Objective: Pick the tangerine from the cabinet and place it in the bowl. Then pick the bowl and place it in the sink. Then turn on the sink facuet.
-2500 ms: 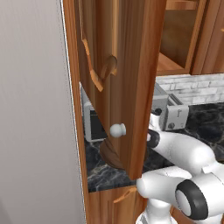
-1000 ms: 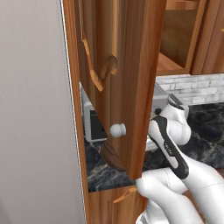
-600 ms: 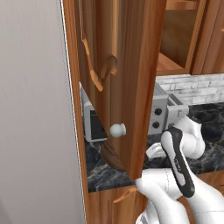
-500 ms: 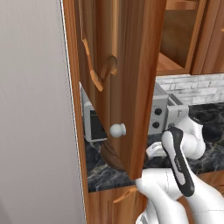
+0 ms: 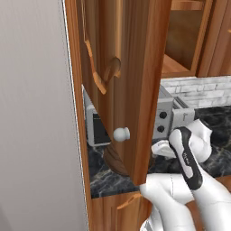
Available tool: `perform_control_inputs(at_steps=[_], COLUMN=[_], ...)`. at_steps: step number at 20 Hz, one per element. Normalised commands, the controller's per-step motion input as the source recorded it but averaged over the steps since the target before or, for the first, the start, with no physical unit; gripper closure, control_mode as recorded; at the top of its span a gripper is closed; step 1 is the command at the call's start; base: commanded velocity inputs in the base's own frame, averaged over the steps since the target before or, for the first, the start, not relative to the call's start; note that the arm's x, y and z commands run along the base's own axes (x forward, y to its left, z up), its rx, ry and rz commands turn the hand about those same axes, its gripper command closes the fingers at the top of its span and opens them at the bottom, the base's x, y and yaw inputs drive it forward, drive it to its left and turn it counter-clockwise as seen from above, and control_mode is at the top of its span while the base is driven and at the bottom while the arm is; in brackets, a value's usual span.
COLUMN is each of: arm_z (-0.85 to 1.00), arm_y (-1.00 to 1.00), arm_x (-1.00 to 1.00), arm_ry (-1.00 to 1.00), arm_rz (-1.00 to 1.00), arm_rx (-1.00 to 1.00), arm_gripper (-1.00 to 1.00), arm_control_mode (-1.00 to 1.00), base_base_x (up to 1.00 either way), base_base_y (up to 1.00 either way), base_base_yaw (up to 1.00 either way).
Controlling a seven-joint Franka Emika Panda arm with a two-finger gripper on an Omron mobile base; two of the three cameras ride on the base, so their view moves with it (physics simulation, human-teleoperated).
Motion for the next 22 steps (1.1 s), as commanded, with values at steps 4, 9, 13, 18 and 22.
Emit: perform_control_inputs(at_steps=[4, 9, 13, 18, 22], arm_z=[-0.52, -0.42, -0.39, -0.36, -0.40], arm_y=[0.16, 0.25, 0.41, 0.15, 0.01], arm_x=[0.48, 0.16, 0.00, 0.03, 0.09], arm_ry=[0.08, 0.04, 0.02, 0.04, 0.02], arm_rz=[-0.04, -0.01, 0.00, 0.00, 0.00], arm_rx=[0.02, 0.01, 0.00, 0.00, 0.00], arm_gripper=[-1.00, -1.00, -1.00, -1.00, -1.00], arm_control_mode=[-1.00, -1.00, -1.00, -1.00, -1.00], base_base_x=[0.00, 0.00, 0.00, 0.00, 0.00], base_base_y=[0.00, 0.00, 0.00, 0.00, 0.00], base_base_yaw=[0.00, 0.00, 0.00, 0.00, 0.00])
